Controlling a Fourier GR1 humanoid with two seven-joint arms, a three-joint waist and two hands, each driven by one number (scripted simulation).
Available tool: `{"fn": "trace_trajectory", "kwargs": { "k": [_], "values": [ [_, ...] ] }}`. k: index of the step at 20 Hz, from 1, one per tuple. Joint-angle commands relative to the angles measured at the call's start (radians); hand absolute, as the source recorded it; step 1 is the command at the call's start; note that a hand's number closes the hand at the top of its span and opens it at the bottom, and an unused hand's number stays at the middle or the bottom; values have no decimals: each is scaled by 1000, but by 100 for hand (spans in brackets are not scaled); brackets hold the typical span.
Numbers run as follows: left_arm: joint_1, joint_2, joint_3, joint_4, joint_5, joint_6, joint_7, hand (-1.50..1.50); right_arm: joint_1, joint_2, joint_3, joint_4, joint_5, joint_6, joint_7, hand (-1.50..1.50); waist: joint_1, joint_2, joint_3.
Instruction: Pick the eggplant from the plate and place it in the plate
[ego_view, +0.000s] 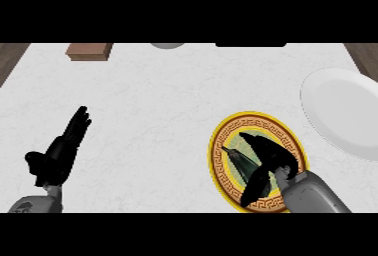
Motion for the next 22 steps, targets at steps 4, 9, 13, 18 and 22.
{"fn": "trace_trajectory", "kwargs": {
  "k": [4,9,13,18,22],
  "values": [
    [-6,-8,28,-53,-9,-13,54,0,21,59,-21,85,78,56,-21,-150,-2,1,1],
    [-7,-36,9,-30,-31,-11,25,0,65,63,6,81,75,82,-131,150,-3,1,1],
    [1,-41,23,-10,-35,-10,7,0,100,57,-9,91,121,48,-218,150,-5,1,1],
    [22,8,67,-15,1,-69,0,0,132,-88,-94,35,202,4,-326,150,-11,0,1],
    [56,-9,88,-8,-12,5,12,0,205,-391,-359,63,229,-123,-491,150,-127,-15,6]
  ]
}}
